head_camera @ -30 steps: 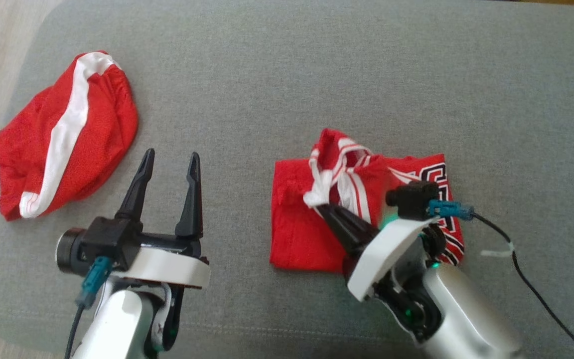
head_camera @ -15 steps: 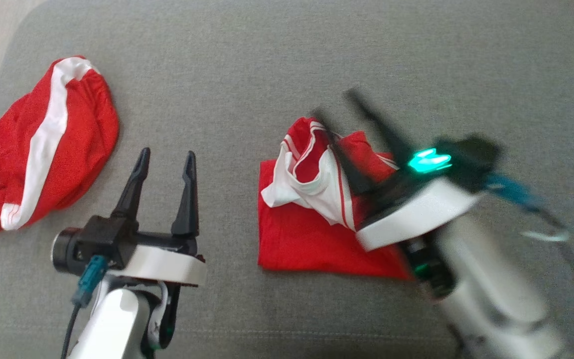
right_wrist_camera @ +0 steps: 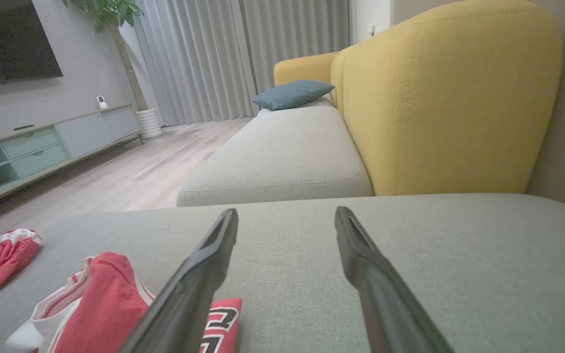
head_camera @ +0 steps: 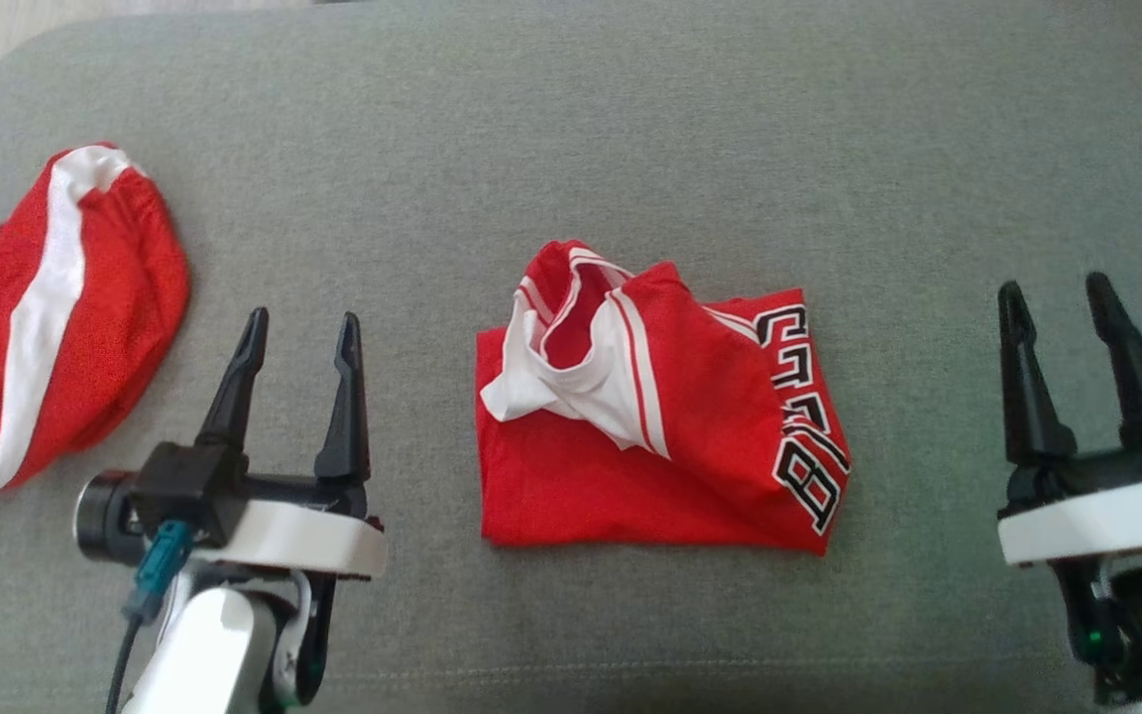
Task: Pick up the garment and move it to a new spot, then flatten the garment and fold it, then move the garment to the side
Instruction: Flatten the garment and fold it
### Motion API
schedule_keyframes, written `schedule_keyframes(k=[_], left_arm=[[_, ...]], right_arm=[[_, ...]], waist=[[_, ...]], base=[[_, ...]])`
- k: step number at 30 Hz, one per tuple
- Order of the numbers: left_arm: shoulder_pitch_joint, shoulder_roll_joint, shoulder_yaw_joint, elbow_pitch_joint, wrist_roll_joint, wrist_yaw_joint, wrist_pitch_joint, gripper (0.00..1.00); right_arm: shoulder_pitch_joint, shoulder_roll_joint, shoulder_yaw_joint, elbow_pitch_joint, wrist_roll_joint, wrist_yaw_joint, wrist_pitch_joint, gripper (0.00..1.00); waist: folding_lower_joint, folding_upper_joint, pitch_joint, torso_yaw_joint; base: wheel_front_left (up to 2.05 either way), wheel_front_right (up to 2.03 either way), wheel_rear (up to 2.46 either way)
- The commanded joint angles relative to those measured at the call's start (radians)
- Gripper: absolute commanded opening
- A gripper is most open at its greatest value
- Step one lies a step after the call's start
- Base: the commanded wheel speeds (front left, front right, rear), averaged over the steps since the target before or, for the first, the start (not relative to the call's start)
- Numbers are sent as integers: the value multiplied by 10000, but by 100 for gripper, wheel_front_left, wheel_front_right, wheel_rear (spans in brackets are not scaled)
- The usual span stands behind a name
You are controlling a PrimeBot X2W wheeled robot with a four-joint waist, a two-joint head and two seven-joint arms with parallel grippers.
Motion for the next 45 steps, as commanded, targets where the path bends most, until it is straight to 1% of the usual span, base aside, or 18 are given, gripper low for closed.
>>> schedule_keyframes(k=[1, 8, 13, 14, 15, 16, 19, 21, 29, 34, 39, 45], left_arm=[[-183, 279, 481, -330, 90, 93, 28, 100], [-53, 341, 507, -257, 23, 160, 55, 100], [-50, 352, 468, -284, 16, 199, 79, 100], [-67, 355, 454, -287, 20, 200, 83, 100], [-67, 355, 454, -287, 20, 200, 83, 100], [-85, 360, 442, -286, 21, 198, 85, 100], [-168, 371, 424, -264, 3, 174, 81, 100], [-224, 371, 415, -248, -6, 164, 75, 100], [-465, 217, 168, -152, -3, 48, 39, 100], [-477, 154, 90, -94, -19, 25, 14, 100], [-434, 142, 84, -66, -35, 42, -7, 100], [-424, 136, 92, -77, -57, 49, -26, 100]], right_arm=[[67, 38, 111, -576, -94, -7, 110, 100], [368, 282, 15, -775, -106, -7, 233, 100], [380, 306, 18, -706, -97, -7, 337, 100], [359, 291, 52, -659, -78, -7, 373, 68], [359, 291, 52, -659, -78, -7, 373, 68], [336, 267, 84, -573, -66, -7, 440, 0], [171, 166, 341, -163, 41, -7, 664, 0], [-71, 135, 752, 291, 181, -7, 774, 0], [-1472, 178, 2723, 3180, 831, -7, 1002, 0], [-2050, 108, 3414, 4445, 1221, -7, 1311, 0], [-2280, 3, 4017, 4869, 1588, -7, 1444, 0], [-2441, -111, 4798, 4697, 1929, -7, 1233, 0]], waist=[[0, -1, -32, -102], [0, -1, -78, -210], [0, -1, -44, -208], [0, -1, -34, -196], [0, -1, -34, -196], [0, -1, -28, -182], [0, -1, 25, -126], [0, -1, 69, -100], [0, -1, 201, 256], [0, -1, 187, 449], [0, -1, 150, 535], [0, -1, 169, 551]], base=[[0, 0, 0], [0, 0, 0], [0, 0, 0], [0, 0, 0], [0, 0, 0], [0, 0, 0], [0, 0, 0], [0, 0, 0], [0, 0, 0], [0, 0, 0], [0, 0, 0], [0, 0, 0]])
